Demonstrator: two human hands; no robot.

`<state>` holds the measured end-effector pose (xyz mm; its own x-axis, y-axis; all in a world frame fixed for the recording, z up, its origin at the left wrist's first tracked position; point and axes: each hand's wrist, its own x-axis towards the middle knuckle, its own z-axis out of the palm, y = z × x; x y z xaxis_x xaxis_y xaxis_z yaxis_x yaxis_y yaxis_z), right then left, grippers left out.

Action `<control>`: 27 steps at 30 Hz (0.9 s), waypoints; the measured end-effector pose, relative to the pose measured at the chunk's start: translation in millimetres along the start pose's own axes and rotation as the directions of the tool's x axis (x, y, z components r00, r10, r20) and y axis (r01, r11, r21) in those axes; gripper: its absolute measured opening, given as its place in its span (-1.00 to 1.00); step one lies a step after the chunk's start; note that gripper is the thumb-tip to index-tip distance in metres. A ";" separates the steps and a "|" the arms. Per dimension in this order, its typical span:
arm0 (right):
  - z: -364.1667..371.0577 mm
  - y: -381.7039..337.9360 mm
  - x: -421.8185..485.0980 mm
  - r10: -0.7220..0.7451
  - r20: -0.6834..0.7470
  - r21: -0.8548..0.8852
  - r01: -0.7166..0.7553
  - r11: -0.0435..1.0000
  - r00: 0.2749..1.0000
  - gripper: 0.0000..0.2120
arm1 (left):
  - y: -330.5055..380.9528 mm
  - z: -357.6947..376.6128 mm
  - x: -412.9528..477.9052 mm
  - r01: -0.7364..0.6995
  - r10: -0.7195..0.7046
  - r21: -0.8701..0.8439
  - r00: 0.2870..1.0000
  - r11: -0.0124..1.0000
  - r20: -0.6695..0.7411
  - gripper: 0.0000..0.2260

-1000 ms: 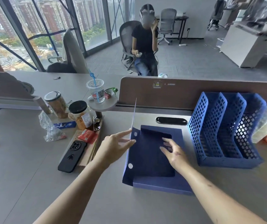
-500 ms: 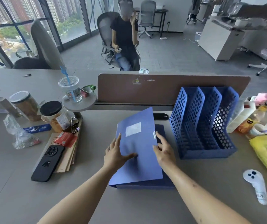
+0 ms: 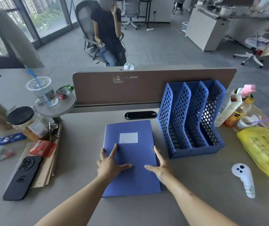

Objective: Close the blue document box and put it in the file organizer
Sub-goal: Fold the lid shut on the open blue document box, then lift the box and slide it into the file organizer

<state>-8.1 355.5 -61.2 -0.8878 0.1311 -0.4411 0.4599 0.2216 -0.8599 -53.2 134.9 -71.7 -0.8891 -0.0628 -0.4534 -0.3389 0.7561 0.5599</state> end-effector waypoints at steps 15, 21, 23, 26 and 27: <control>-9.0 13.4 18.7 0.104 0.064 -0.120 -0.096 0.988 0.992 -0.19 | 21.7 21.7 -3.1 0.062 -0.044 0.218 0.995 0.974 -0.086 0.01; -7.7 22.9 16.1 0.014 0.038 -0.511 0.008 0.860 0.999 -0.24 | 20.1 24.4 -1.2 0.070 -0.043 0.264 0.993 0.962 -0.109 0.03; -3.0 20.1 19.3 0.040 0.024 -0.472 -0.024 0.881 0.999 -0.27 | 20.6 22.4 -1.3 0.073 -0.053 0.247 0.995 0.966 -0.087 0.03; 6.0 14.9 24.2 0.109 -0.022 -0.311 -0.110 0.944 0.994 -0.33 | 20.7 17.5 -0.8 0.060 -0.050 0.190 0.997 0.980 -0.055 0.04; 8.6 14.2 24.1 0.123 -0.034 -0.279 -0.127 0.952 0.992 -0.32 | 19.9 15.9 -0.9 0.054 -0.046 0.169 0.998 0.984 -0.052 0.04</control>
<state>-23.1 353.5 -86.3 -0.8237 0.1899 -0.5343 0.5549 0.4640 -0.6905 -54.3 160.4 -71.2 -0.8873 -0.1312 -0.4420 -0.3296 0.8508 0.4092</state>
